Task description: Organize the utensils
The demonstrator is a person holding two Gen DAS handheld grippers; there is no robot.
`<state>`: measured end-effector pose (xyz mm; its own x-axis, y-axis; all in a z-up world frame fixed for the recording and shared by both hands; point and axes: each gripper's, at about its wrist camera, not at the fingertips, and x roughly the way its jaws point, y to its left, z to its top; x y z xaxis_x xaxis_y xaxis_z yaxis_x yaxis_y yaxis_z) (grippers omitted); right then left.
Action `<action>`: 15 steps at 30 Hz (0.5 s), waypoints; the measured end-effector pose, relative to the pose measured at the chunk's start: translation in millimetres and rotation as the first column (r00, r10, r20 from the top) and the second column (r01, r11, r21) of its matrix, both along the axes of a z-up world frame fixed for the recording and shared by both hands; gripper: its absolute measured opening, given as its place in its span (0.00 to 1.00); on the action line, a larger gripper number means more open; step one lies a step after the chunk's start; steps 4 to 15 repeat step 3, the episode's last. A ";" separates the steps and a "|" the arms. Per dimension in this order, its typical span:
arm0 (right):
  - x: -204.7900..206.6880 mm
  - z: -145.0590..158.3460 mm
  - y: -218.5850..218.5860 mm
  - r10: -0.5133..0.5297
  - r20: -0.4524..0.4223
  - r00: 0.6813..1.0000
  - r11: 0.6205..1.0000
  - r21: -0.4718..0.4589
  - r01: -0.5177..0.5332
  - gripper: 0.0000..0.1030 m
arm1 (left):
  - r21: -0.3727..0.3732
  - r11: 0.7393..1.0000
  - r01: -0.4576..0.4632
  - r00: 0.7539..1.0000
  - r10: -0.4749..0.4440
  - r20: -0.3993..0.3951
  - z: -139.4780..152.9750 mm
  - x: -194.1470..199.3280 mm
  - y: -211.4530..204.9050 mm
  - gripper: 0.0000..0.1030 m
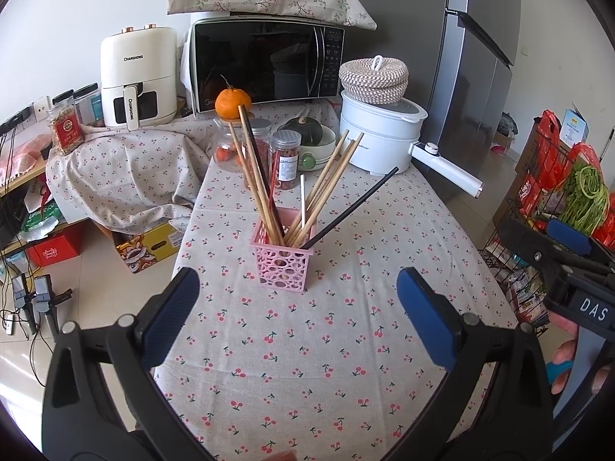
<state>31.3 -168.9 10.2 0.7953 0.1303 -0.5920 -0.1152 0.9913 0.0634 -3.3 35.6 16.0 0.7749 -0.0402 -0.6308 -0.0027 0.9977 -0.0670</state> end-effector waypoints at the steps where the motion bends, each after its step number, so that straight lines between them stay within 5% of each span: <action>1: 0.0 -0.1 0.1 -0.001 0.000 1.000 1.000 0.000 0.001 1.00 | -0.003 1.000 0.003 1.000 -0.003 0.000 -0.3 -0.1 -0.4 0.99; 15: 0.3 -0.6 0.3 -0.001 -0.002 1.000 1.000 0.002 0.001 1.00 | -0.031 0.999 0.012 1.000 -0.013 -0.005 -1.0 0.8 0.1 0.99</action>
